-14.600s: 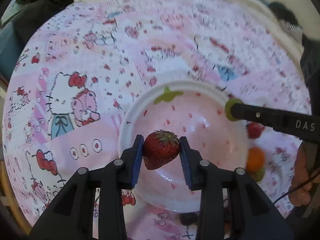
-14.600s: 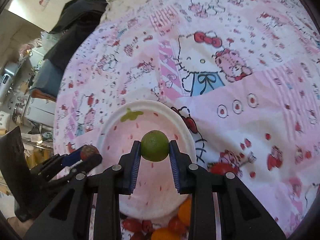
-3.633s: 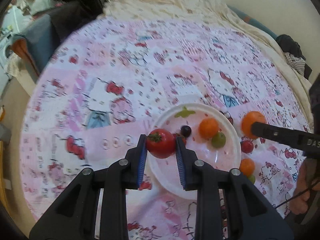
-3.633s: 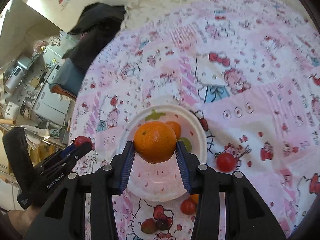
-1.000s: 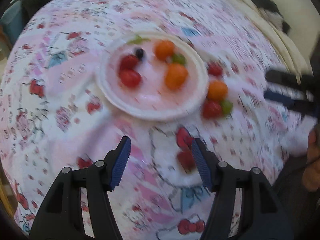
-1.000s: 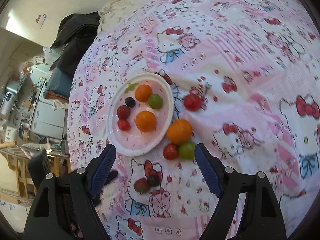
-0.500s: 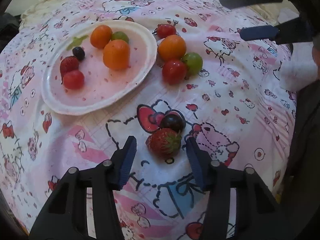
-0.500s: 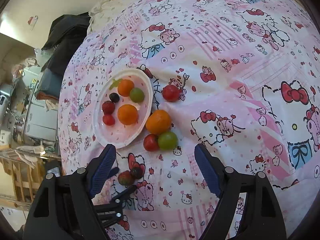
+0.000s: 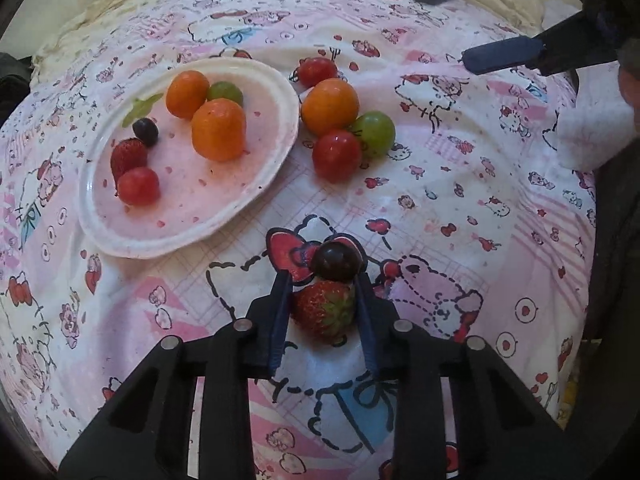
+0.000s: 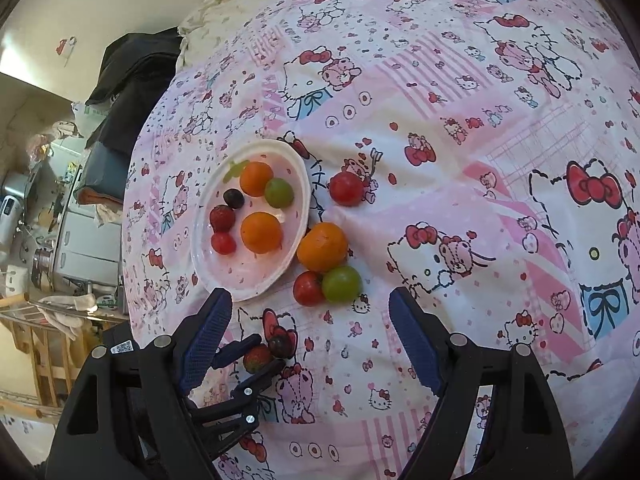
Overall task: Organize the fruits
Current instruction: 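Grasp a strawberry with the left gripper while the right gripper moves toward a lime, then grasp a green lime with the right gripper while the left holds the strawberry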
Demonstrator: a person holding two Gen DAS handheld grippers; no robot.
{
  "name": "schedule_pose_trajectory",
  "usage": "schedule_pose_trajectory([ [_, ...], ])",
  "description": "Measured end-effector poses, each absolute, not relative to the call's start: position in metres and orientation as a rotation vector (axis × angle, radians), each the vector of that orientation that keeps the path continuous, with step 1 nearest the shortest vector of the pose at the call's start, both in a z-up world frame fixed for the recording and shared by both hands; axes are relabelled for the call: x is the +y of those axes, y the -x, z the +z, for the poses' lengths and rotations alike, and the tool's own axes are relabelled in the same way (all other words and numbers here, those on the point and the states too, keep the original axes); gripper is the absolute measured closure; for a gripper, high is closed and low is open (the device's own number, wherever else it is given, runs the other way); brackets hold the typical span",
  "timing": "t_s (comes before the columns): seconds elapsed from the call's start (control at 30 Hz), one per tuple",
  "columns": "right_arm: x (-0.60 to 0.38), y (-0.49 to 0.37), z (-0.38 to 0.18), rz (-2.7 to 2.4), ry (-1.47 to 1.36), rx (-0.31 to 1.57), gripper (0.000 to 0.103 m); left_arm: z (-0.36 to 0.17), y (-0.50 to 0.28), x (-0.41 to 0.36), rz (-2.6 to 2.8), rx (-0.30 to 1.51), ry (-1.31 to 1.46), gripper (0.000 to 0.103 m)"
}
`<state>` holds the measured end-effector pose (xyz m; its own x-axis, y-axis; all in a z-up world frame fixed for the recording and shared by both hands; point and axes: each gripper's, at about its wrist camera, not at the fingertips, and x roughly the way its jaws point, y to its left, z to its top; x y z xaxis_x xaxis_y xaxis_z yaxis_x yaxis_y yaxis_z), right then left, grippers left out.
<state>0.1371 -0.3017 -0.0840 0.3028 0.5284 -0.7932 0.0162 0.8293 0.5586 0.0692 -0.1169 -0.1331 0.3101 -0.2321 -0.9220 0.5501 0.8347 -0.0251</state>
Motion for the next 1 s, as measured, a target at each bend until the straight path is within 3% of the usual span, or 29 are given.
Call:
schedule_pose_trajectory([
  [0.27, -0.302, -0.138, -0.083, 0.357, -0.517, 1.226, 0.020, -0.094, -0.070, -0.093, -0.471, 1.083, -0.200, 0.076],
  [0.47, -0.305, -0.140, -0.089, 0.354, -0.549, 1.247, 0.020, -0.059, -0.077, -0.040, -0.298, 1.094, 0.043, 0.076],
  [0.53, -0.304, -0.143, -0.093, 0.347, -0.522, 1.260, 0.023, -0.057, -0.078, -0.026, -0.228, 1.127, 0.083, 0.076],
  [0.6, -0.297, -0.147, -0.097, 0.334, -0.455, 1.280, 0.042, -0.055, -0.075, -0.014, -0.177, 1.135, 0.113, 0.076],
  [0.67, -0.287, -0.152, -0.106, 0.326, -0.376, 1.316, 0.051, -0.056, -0.074, -0.006, -0.139, 1.137, 0.130, 0.076],
  [0.8, -0.253, -0.156, -0.121, 0.295, -0.038, 1.349, 0.052, -0.057, -0.072, 0.007, -0.091, 1.135, 0.157, 0.076],
  [1.0, -0.225, -0.150, -0.139, 0.331, 0.168, 1.353, 0.052, -0.058, -0.078, 0.010, -0.091, 1.156, 0.188, 0.076],
])
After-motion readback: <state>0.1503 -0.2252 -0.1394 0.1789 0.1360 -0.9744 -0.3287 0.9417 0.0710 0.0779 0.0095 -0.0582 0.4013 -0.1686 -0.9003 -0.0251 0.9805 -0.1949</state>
